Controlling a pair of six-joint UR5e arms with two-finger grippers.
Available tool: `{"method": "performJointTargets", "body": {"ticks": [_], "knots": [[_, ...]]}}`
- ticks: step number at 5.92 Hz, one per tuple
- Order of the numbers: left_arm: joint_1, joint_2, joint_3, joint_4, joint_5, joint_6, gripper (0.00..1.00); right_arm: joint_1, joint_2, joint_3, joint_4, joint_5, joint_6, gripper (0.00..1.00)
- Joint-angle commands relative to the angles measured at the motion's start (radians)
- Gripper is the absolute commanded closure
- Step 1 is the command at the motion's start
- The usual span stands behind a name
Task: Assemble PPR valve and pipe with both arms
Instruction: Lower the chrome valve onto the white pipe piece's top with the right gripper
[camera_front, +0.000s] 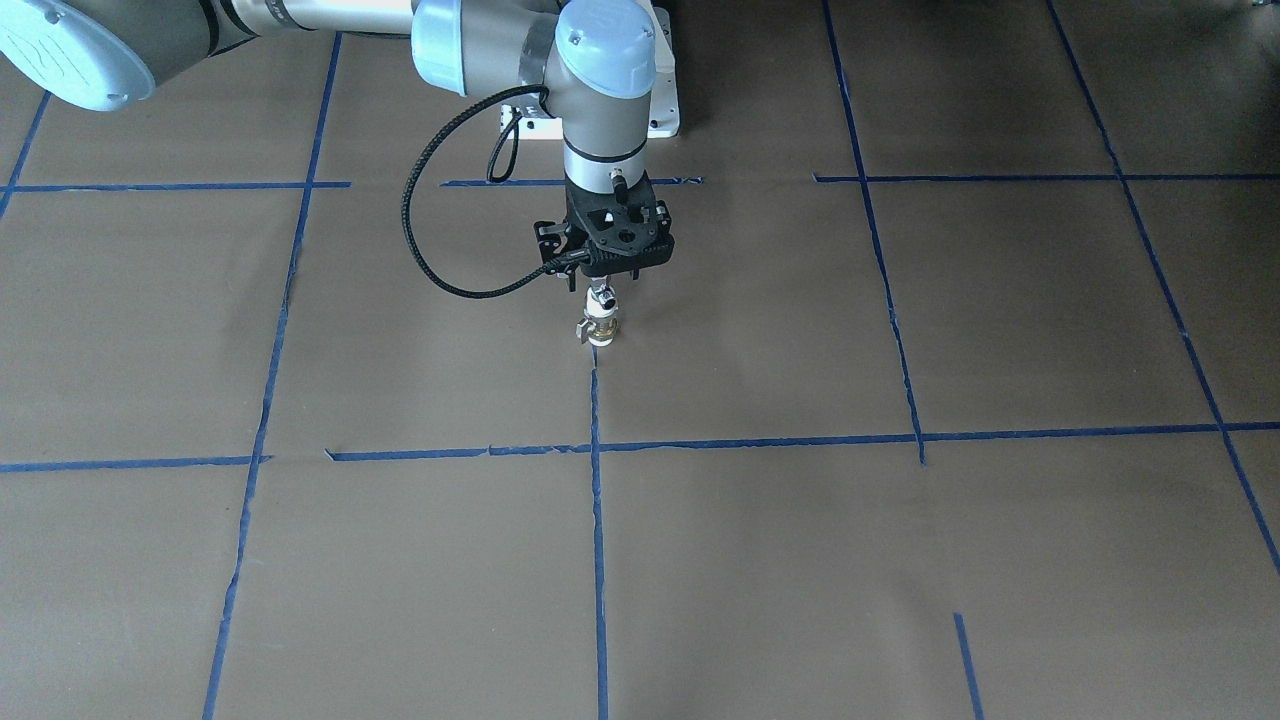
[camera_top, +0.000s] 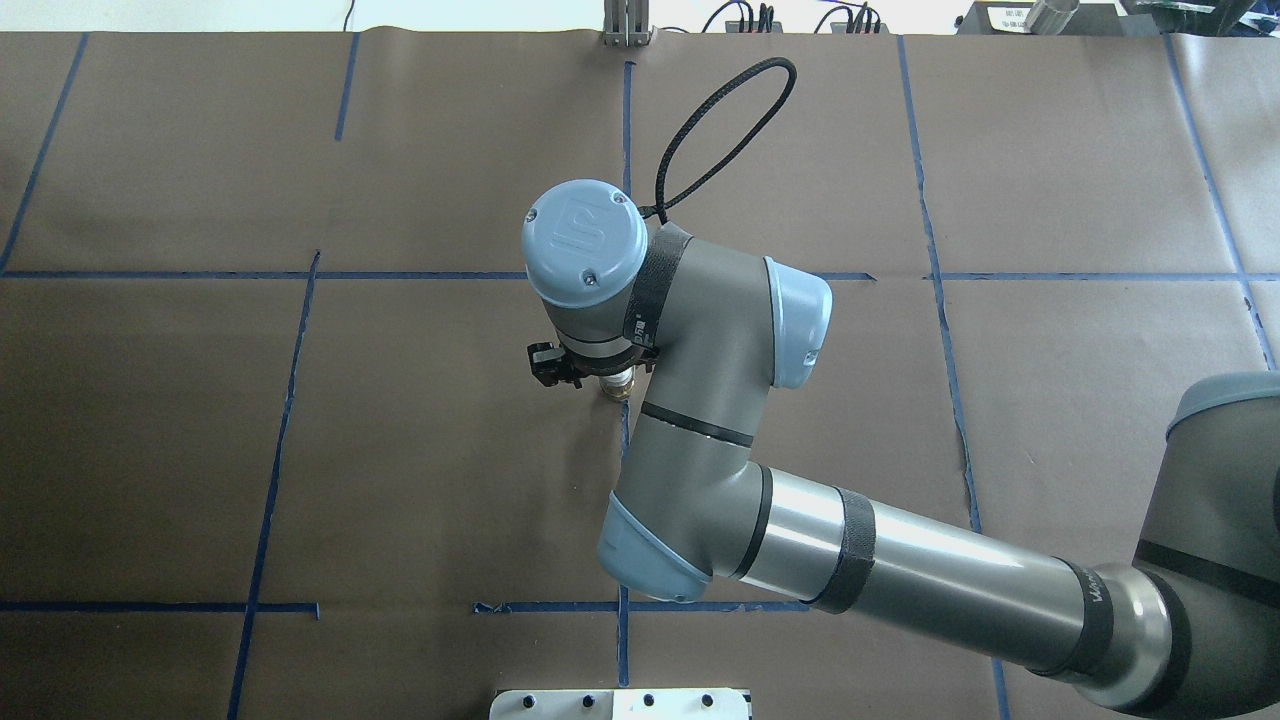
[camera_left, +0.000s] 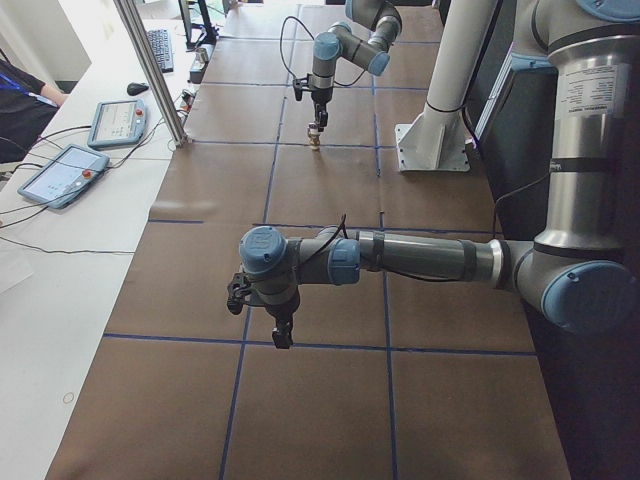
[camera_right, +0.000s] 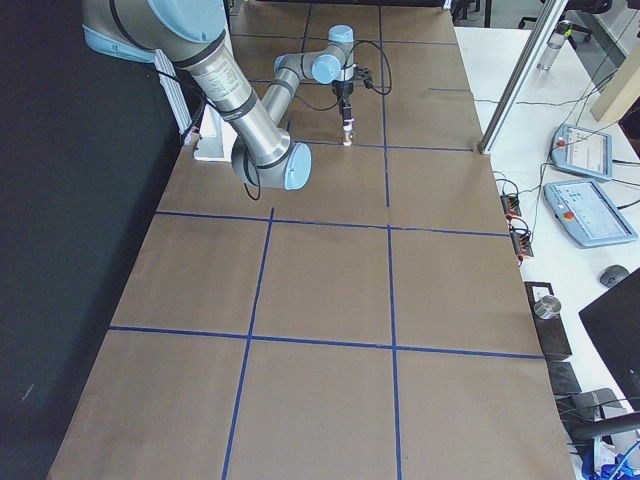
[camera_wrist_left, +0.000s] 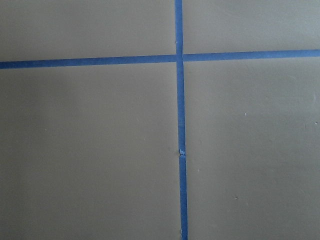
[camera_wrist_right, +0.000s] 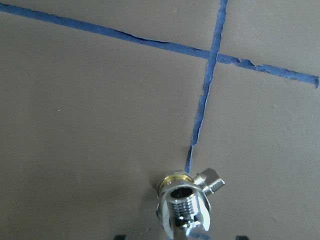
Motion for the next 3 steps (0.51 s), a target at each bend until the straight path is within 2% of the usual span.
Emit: {"method": "performJointTargets", "body": {"ticks": [1,2,3], "knots": [[0.0,0.001,0.0,0.0,0.0,-0.001,0.0,0.0,0.005,0.005,-0.001,0.0,-0.005,0.21],[0.0,0.001,0.0,0.0,0.0,0.0,0.0,0.012,0.005,0.027,-0.001,0.0,-0.013,0.19],[0.0,0.001,0.0,0.0,0.0,0.002,0.0,0.064,0.005,0.031,-0.003,0.02,-0.016,0.11]]}}
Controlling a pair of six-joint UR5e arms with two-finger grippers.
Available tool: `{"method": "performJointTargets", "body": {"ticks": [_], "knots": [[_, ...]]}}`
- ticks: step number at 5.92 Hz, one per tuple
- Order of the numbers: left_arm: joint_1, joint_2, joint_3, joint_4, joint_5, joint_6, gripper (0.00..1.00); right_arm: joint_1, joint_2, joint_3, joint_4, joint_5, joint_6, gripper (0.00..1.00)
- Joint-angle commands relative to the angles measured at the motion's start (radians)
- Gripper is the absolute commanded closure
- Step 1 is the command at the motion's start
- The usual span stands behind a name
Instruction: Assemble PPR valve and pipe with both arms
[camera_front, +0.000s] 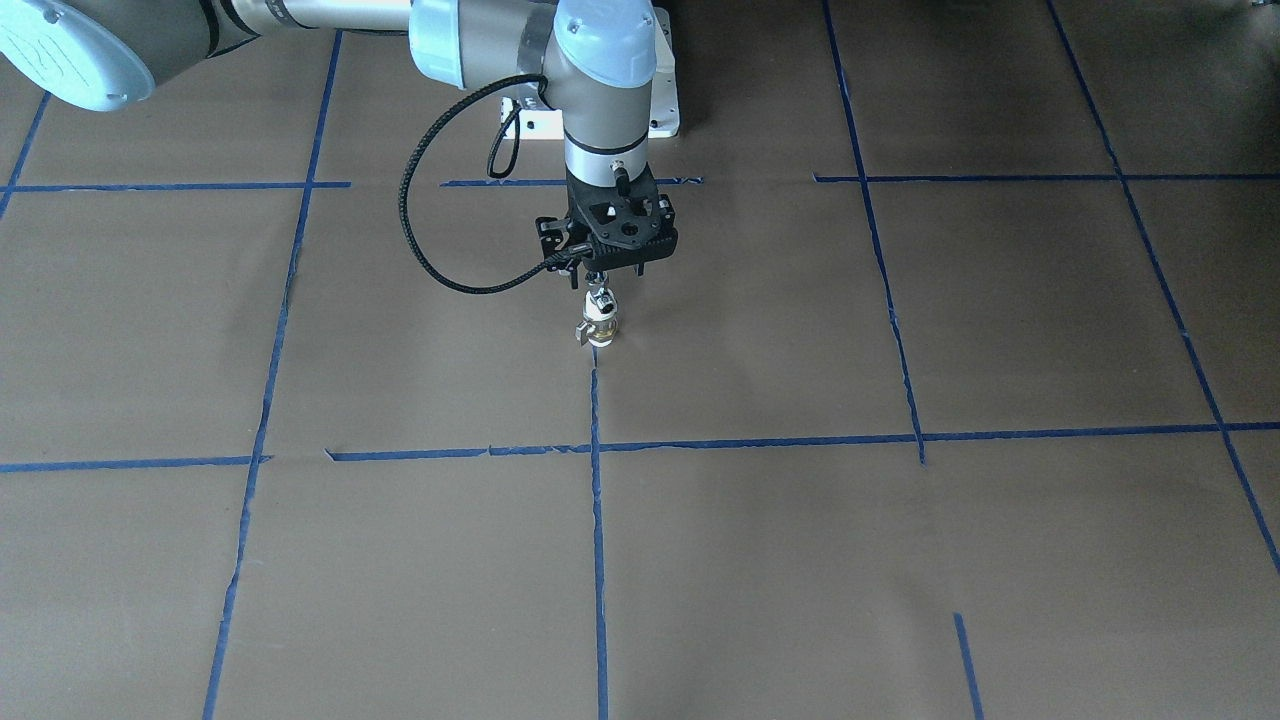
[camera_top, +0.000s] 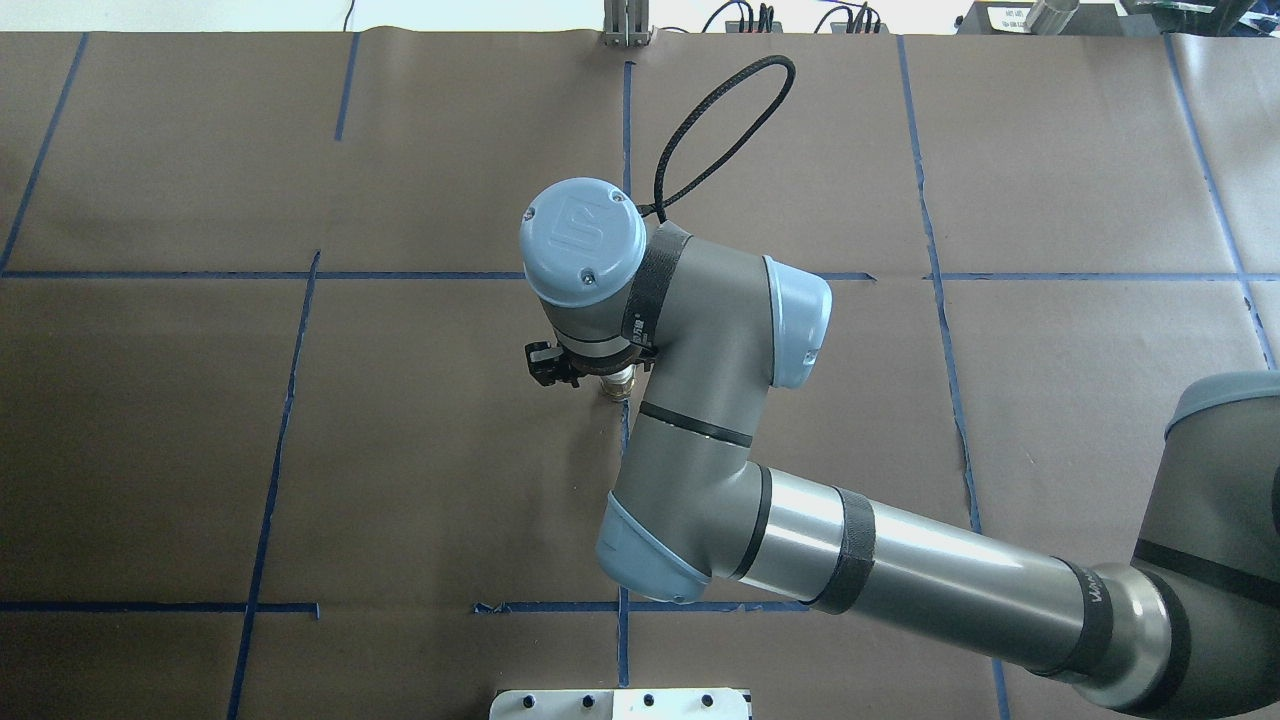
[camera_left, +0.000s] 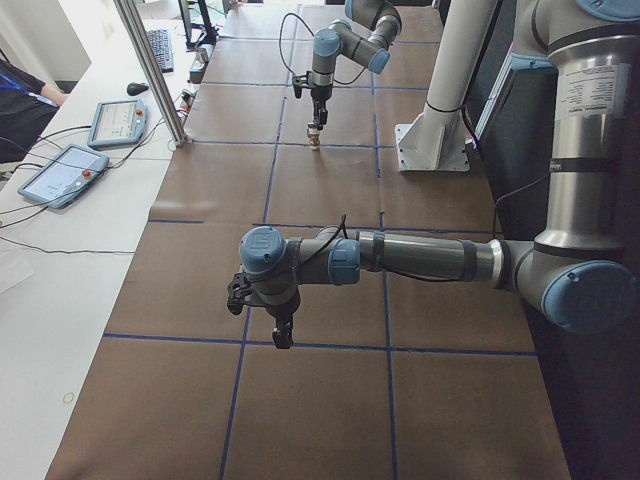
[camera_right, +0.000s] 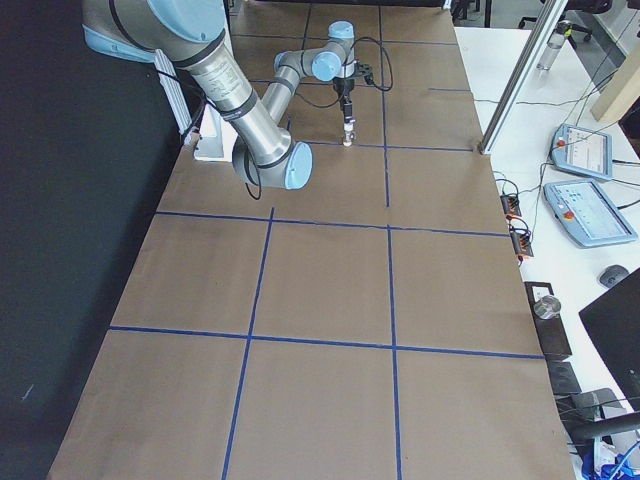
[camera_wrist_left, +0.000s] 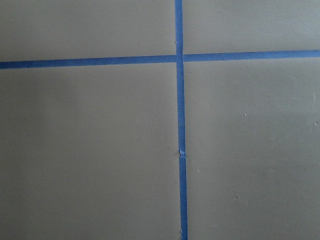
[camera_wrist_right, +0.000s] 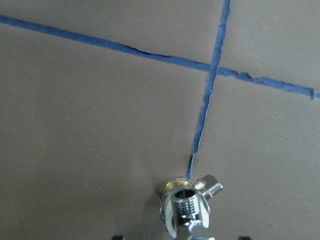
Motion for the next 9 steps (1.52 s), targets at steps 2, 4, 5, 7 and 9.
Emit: {"method": "performJointTargets", "body": {"ticks": [2,4,5,7,9], "knots": [[0.0,-0.001,0.002,0.0,0.002,0.004,0.0,0.214,-0.048,0.007,0.0,0.171,-0.157,0.0],[0.0,0.0,0.011,-0.052,0.005,0.012,0.0,0.464,-0.203,-0.004,-0.001,0.392,-0.478,0.0],[0.002,0.002,0.026,-0.076,0.002,0.014,0.0,0.584,-0.266,-0.036,-0.007,0.455,-0.662,0.0],[0.0,0.015,0.032,-0.124,-0.011,0.005,0.0,0.786,-0.384,-0.14,-0.004,0.514,-1.053,0.0],[-0.002,0.023,0.04,-0.123,0.003,0.004,0.0,0.957,-0.54,-0.16,-0.006,0.531,-1.274,0.0]]}}
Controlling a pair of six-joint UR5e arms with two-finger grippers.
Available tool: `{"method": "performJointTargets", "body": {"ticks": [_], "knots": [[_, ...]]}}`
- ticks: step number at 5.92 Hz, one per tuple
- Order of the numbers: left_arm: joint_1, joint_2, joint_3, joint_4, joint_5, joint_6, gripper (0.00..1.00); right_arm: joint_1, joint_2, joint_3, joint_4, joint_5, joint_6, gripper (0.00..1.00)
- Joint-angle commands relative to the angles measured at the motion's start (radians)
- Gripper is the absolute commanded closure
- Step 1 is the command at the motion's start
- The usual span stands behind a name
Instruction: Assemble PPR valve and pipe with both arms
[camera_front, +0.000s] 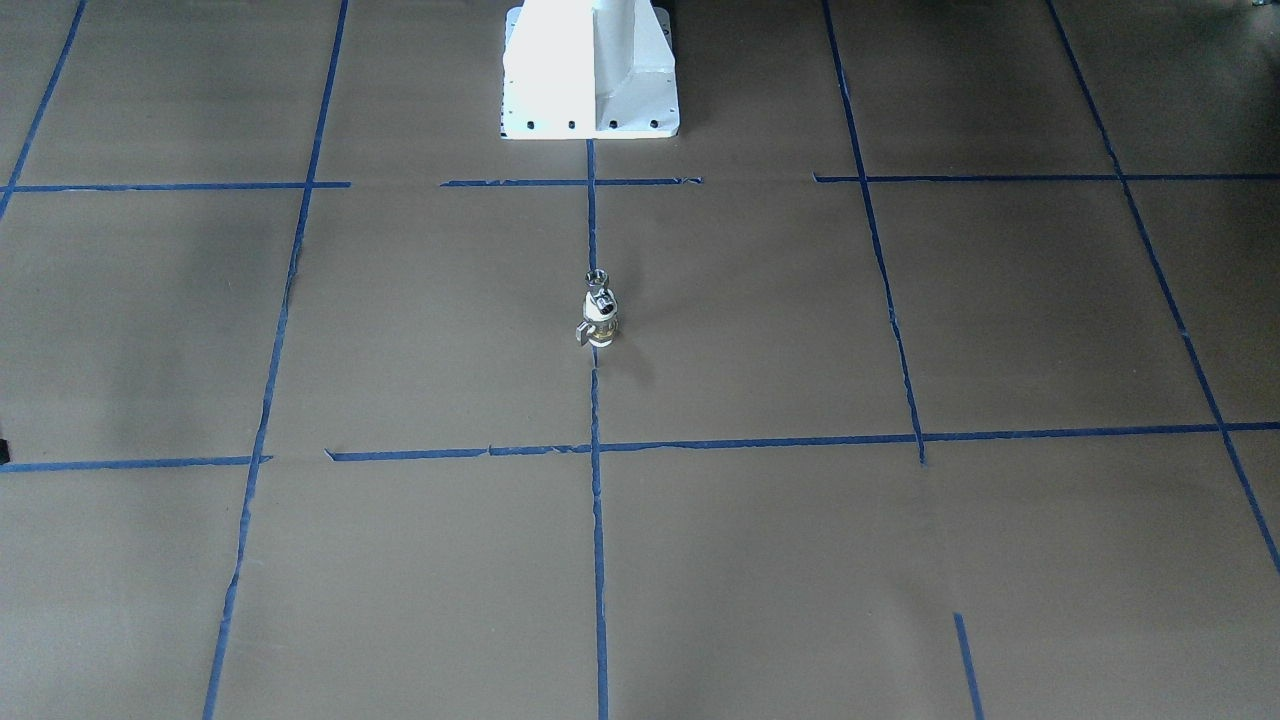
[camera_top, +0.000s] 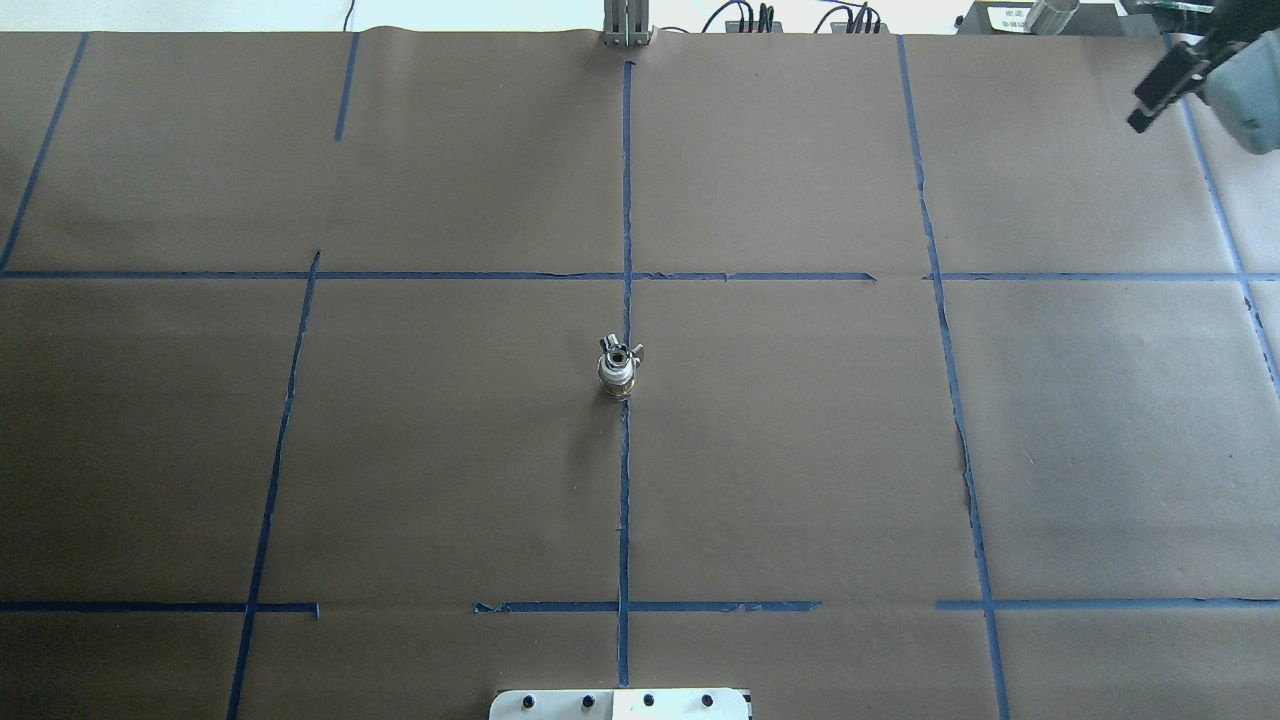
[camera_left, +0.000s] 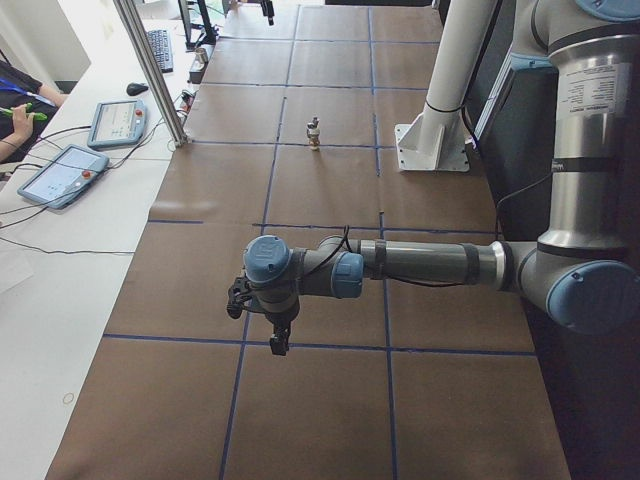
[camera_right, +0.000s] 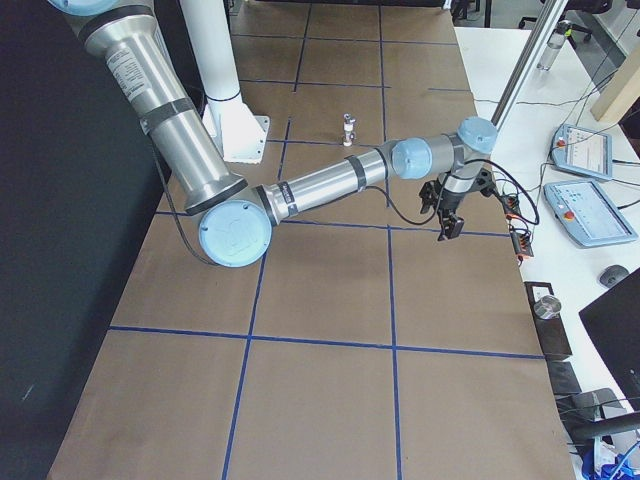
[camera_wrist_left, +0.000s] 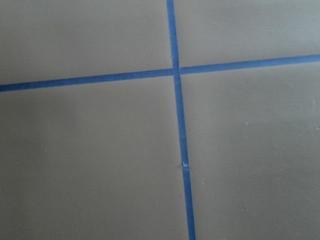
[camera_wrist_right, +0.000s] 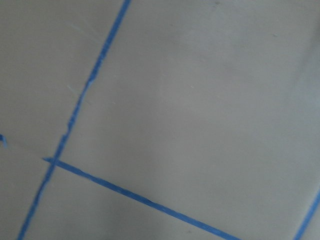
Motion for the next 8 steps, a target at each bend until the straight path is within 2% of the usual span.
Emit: {"method": "performJointTargets", "body": {"ticks": [1,3,4,8], "knots": [[0.0,0.0,-0.006,-0.003,0.007,0.003,0.0,0.146,-0.184,-0.004,0.01,0.01,-0.093,0.0],[0.002,0.0,-0.017,-0.003,0.039,0.003,0.0,0.188,-0.321,0.028,0.013,0.004,-0.047,0.0],[0.002,0.0,-0.016,-0.003,0.039,0.003,0.0,0.188,-0.361,0.084,0.013,0.004,-0.031,0.0],[0.002,0.0,-0.009,-0.005,0.039,0.004,0.0,0.188,-0.462,0.183,0.013,0.004,-0.028,0.0]]}}
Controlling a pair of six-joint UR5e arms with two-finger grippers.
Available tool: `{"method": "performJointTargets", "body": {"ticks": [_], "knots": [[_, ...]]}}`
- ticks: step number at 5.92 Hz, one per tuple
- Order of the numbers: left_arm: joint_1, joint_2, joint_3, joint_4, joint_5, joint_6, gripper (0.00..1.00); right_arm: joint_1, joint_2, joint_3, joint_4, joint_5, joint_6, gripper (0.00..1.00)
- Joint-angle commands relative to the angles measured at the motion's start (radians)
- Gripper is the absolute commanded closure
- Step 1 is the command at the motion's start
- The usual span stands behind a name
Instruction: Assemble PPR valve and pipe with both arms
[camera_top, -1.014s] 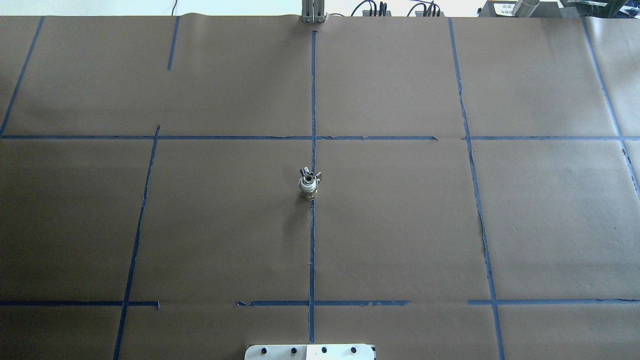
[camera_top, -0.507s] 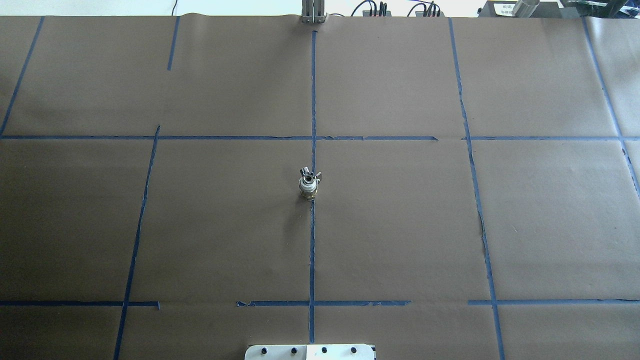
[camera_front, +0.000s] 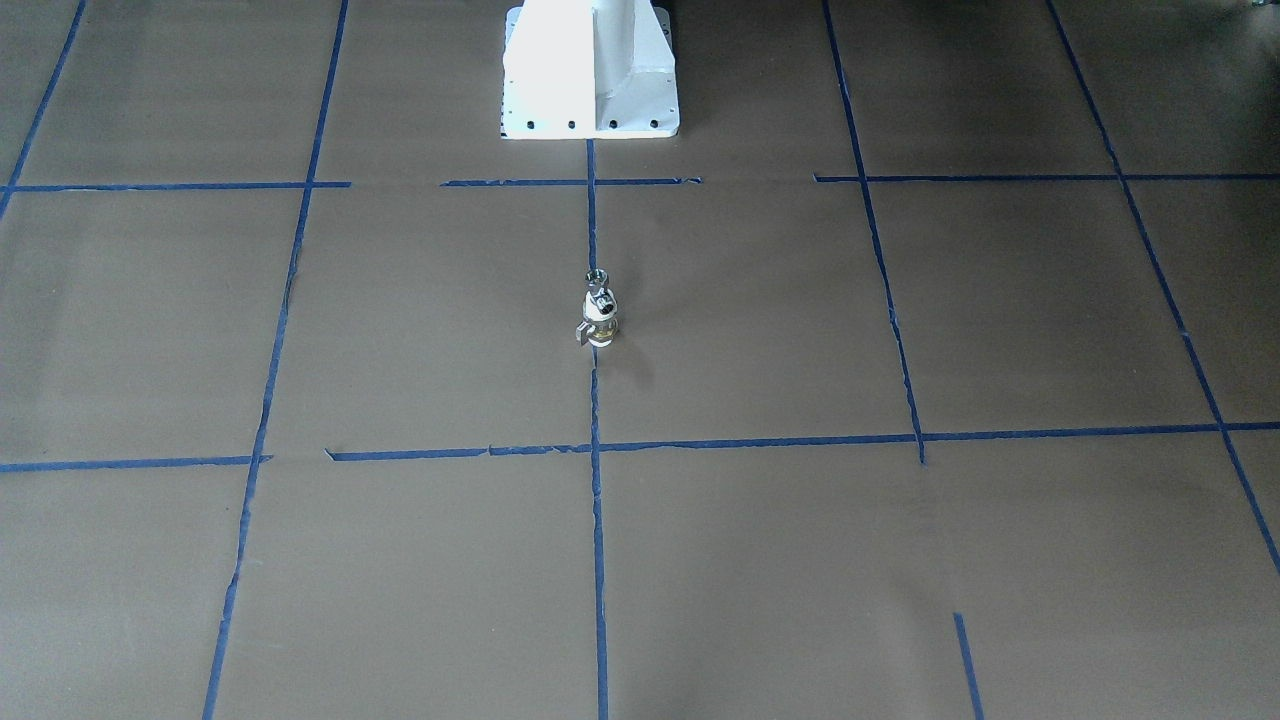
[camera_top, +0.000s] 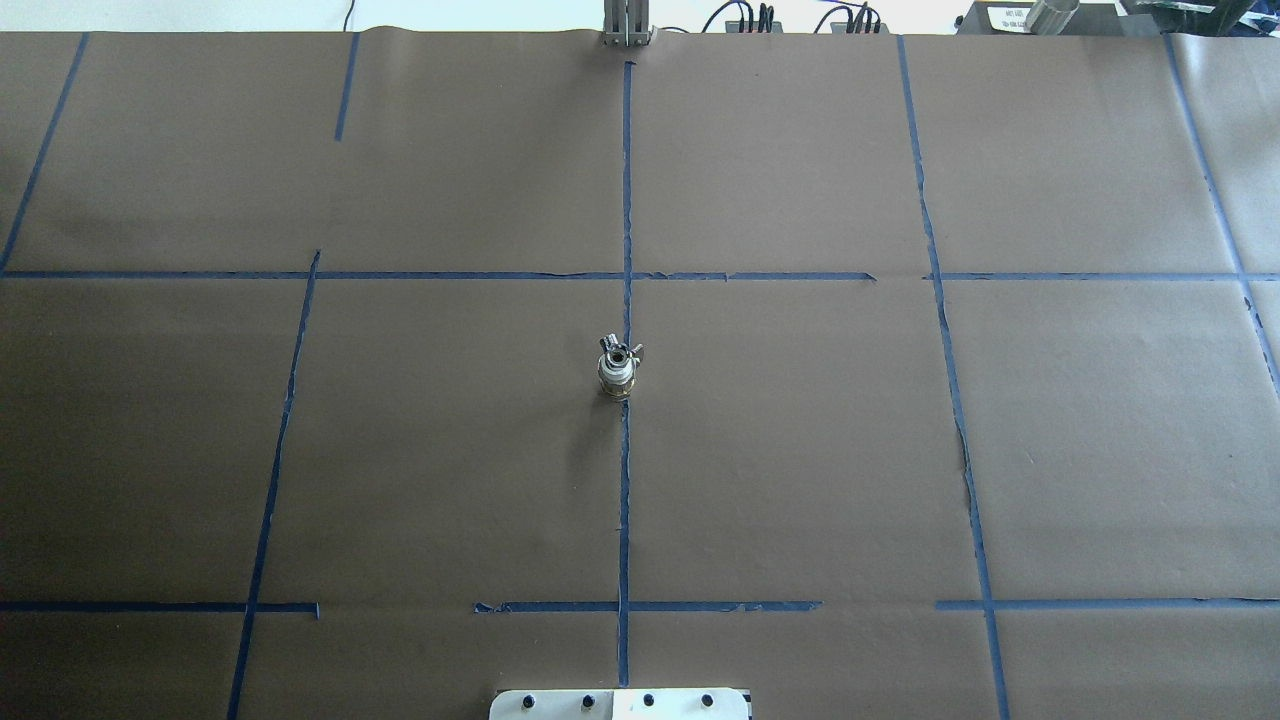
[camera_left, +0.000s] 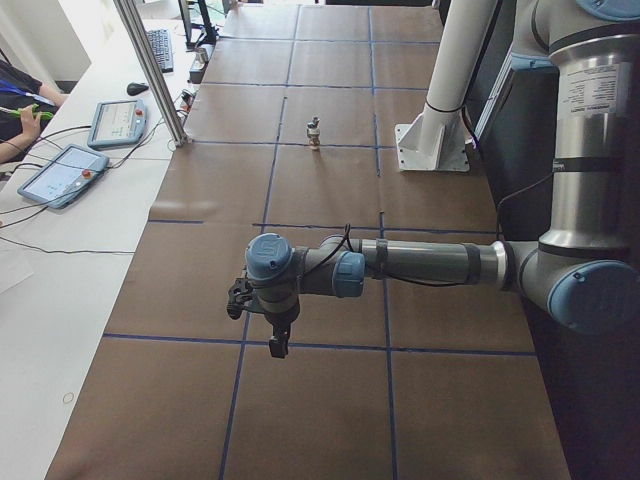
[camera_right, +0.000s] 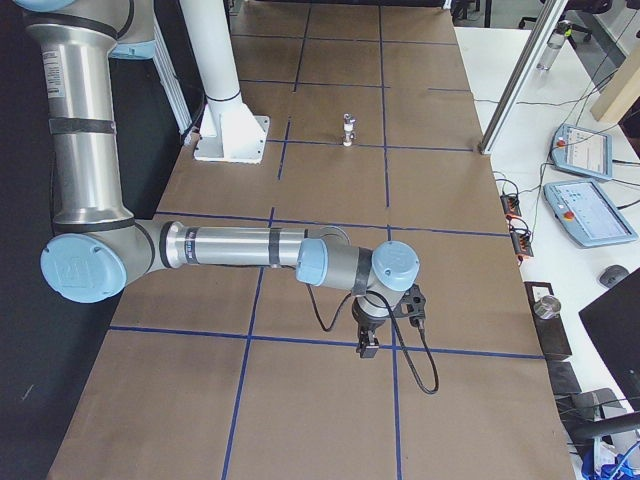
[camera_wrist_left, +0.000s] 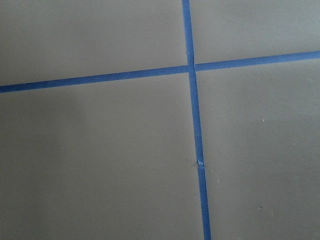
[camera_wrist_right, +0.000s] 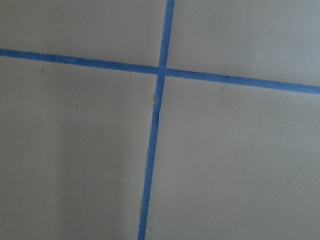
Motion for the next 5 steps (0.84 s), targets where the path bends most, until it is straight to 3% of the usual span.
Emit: {"method": "performJointTargets", "body": {"ticks": [1,5], "knots": [[0.001,0.0,0.002,-0.001,0.0,0.0,0.0,0.0,-0.033,0.036,0.0,0.0,0.002,0.0],[0.0,0.0,0.009,-0.001,0.0,-0.001,0.0,0.0,-0.04,0.051,0.0,0.0,0.006,0.0]]}}
